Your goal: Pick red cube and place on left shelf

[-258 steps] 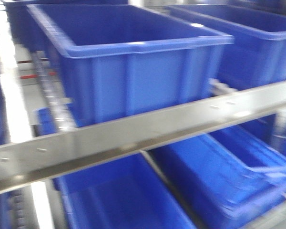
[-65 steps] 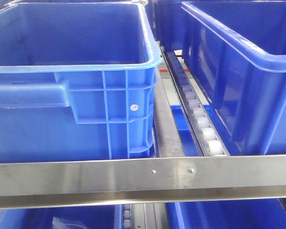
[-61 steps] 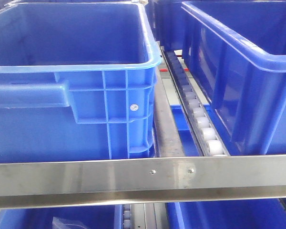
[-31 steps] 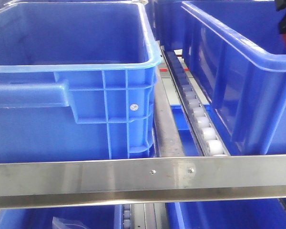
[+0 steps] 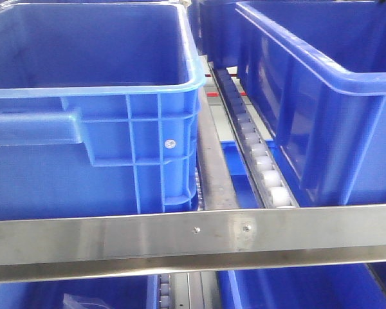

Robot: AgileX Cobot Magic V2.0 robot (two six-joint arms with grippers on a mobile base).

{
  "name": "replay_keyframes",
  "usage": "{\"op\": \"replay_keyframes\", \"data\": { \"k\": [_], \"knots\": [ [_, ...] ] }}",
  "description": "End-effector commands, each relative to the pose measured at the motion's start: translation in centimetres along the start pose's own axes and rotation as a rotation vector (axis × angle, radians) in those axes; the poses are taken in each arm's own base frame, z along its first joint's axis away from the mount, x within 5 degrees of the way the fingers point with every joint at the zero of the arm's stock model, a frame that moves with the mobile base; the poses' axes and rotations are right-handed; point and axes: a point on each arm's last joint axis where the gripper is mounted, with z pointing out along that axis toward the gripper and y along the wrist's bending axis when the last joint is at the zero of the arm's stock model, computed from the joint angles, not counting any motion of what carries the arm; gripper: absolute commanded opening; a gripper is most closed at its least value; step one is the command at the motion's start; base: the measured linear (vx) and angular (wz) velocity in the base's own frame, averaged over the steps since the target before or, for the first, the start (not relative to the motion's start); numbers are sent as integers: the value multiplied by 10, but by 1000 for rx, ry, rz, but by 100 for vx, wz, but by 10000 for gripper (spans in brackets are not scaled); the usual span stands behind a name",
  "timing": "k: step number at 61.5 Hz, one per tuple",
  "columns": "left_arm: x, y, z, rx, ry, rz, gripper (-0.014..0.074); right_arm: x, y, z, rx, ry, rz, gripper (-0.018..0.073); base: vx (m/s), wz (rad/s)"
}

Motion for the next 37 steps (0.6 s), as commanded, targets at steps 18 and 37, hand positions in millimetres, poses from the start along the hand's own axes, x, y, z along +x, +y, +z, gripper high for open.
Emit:
{"op": "replay_keyframes", "data": {
  "k": [18, 37],
  "knots": [
    [-1, 0, 0, -5, -69, -5, 106, -3, -2, -121, -10, -330, -12, 49, 0, -2],
    [-1, 0, 0, -5, -69, -5, 106, 23, -3, -177, -12, -455, -11, 49, 0, 0]
  ]
}}
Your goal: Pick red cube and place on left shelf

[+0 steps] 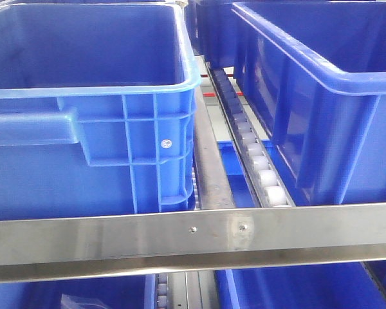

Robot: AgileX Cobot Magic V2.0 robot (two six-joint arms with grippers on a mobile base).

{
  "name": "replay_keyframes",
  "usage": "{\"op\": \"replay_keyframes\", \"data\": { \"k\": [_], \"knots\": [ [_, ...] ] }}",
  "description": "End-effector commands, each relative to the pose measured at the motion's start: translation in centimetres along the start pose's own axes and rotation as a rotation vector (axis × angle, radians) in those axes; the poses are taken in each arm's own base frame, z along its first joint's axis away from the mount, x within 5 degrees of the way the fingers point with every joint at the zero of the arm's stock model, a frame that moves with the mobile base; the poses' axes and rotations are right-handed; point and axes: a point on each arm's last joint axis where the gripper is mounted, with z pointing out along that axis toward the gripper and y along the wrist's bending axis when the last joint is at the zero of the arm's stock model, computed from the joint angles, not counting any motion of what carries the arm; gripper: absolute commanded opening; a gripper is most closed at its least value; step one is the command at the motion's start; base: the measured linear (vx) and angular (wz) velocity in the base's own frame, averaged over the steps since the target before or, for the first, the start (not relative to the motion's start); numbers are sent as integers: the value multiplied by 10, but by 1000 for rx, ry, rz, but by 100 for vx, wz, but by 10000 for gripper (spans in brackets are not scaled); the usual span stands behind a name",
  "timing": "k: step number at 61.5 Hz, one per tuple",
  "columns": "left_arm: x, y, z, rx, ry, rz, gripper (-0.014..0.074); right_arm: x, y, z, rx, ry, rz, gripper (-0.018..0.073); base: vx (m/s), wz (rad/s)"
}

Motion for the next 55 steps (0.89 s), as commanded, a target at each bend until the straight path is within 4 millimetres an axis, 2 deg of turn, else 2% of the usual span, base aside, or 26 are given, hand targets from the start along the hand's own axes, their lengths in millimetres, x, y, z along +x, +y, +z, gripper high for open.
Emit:
{"op": "replay_keyframes", "data": {
  "k": [1, 44, 51, 55],
  "knots": [
    [-1, 0, 0, -5, -69, -5, 106, -19, 0, -13, -5, -147, -15, 49, 0, 0],
    [-1, 0, 0, -5, -69, -5, 106, -20, 0, -17, -5, -161, -15, 49, 0, 0],
    [-1, 0, 0, -5, -69, -5, 106, -14, 0, -18, -6, -155, -13, 49, 0, 0],
    [-1, 0, 0, -5, -69, -5, 106, -1, 0, -22, -7, -138, 2, 49, 0, 0]
  ]
}}
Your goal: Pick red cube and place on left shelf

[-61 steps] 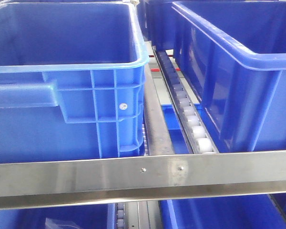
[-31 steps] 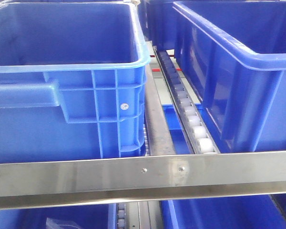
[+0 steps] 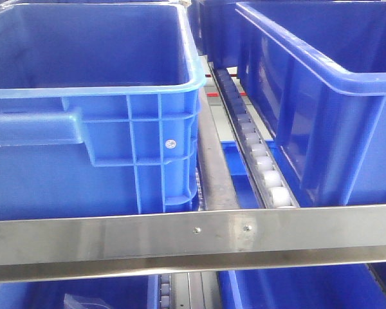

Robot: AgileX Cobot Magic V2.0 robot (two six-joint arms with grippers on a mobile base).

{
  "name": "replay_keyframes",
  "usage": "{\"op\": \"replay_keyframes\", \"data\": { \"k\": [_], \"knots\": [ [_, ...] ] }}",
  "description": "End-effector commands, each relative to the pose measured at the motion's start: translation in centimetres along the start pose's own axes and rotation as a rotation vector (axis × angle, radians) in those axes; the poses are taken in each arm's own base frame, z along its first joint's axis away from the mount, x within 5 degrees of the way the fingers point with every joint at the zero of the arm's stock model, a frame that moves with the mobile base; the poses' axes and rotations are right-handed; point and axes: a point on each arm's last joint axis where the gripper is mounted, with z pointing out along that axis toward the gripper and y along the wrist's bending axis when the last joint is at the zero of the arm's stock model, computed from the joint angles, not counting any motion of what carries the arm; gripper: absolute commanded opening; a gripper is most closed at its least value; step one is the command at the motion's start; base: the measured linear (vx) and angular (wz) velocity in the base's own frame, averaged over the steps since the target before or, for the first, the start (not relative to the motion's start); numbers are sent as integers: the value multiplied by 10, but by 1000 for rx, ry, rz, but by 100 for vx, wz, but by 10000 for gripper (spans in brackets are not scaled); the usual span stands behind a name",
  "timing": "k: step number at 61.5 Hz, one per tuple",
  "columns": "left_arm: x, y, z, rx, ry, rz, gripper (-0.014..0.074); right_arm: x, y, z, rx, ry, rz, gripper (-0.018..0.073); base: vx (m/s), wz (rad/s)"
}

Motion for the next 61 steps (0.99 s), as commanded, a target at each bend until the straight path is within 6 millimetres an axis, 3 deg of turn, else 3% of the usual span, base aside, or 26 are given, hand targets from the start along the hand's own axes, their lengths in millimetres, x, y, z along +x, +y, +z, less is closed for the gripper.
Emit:
{"op": "replay_keyframes", "data": {
  "k": [1, 19, 34, 61],
  "knots": [
    [-1, 0, 0, -5, -69, -5, 106, -3, 0, -8, -6, -100, 2, 49, 0, 0],
    [-1, 0, 0, -5, -69, -5, 106, 86, -2, -60, -17, -208, 4, 49, 1, 5],
    [-1, 0, 0, -5, -69, -5, 106, 130, -4, -75, -20, -273, 8, 49, -1, -3],
    [-1, 0, 0, -5, -69, -5, 106, 136, -4, -73, -15, -228, 13, 49, 1, 3]
  ]
}}
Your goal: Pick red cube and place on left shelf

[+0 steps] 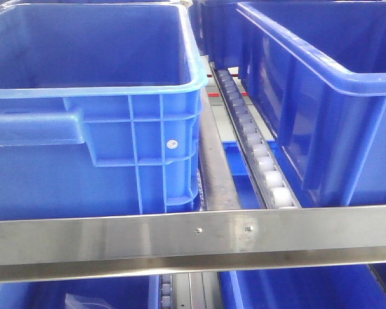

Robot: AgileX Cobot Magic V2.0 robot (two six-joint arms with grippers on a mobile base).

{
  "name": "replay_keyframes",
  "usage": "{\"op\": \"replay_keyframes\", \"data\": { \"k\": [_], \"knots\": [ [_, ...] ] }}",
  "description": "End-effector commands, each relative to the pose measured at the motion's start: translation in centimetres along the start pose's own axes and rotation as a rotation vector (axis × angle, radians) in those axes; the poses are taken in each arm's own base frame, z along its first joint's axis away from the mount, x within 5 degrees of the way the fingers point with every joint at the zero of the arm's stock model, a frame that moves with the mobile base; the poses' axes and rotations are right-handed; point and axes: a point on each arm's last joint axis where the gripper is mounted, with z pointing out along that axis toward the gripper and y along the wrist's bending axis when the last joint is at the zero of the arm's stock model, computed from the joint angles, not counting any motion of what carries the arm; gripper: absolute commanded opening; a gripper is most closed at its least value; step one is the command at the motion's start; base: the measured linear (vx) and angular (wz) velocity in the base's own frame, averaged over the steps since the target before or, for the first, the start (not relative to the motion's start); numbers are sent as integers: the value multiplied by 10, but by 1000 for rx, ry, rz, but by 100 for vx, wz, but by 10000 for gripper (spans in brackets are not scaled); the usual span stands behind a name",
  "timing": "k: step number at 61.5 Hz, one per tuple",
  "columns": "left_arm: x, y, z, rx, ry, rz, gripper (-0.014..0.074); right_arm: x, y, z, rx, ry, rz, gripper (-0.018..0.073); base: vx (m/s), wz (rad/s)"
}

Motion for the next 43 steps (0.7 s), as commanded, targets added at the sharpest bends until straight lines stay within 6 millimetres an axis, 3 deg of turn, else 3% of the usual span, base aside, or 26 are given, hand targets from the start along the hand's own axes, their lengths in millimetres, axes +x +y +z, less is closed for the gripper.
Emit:
{"op": "replay_keyframes", "data": {
  "k": [1, 43],
  "knots": [
    [-1, 0, 0, -5, -69, -5, 106, -17, 1, -3, -6, -129, 1, 49, 0, 0],
    [-1, 0, 0, -5, -69, -5, 106, -19, 1, -4, -7, -157, 6, 49, 0, 0]
  ]
}}
